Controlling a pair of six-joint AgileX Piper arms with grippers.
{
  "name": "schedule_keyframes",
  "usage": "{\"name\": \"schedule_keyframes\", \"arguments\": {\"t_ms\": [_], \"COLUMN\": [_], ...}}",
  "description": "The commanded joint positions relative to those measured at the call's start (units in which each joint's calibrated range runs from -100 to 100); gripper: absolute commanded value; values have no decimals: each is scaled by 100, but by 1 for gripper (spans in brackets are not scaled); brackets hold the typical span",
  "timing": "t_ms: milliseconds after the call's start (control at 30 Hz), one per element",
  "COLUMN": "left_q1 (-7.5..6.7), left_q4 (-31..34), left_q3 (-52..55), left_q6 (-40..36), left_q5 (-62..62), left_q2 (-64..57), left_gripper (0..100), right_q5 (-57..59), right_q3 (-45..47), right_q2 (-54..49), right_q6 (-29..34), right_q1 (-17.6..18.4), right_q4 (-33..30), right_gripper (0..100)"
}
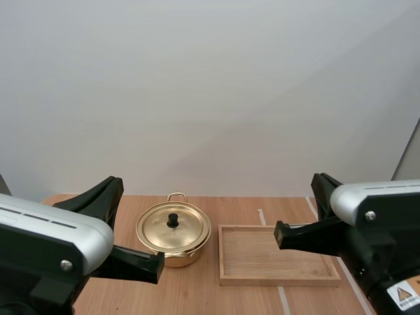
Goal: Open the lid, put the grape in the pot, and close it
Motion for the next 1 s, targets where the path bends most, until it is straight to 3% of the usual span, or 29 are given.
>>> {"name": "schedule_keyframes", "arguments": {"t_ms": [0,333,667,967], "left_q1": [7,7,7,87], "left_q4": [55,176,176,131], "left_q3": [25,645,2907,3557], "left_q6": [-83,515,542,170], "left_q5": [-217,-507,-3015,-3378], "left_q2": [-30,-30,-30,-30], "left_gripper": [0,0,0,0], "right_q5": [-398,-770,-2267,-1893], "right_q3": [287,1710,3169,3209], "right_q2": [-87,56,56,43], "right_q6": [-25,-25,-25,-25], "right_q1": [-13,-13,-13,-47], "right_q4": [-302,-376,-376,-365], "right_gripper": [0,0,0,0]}}
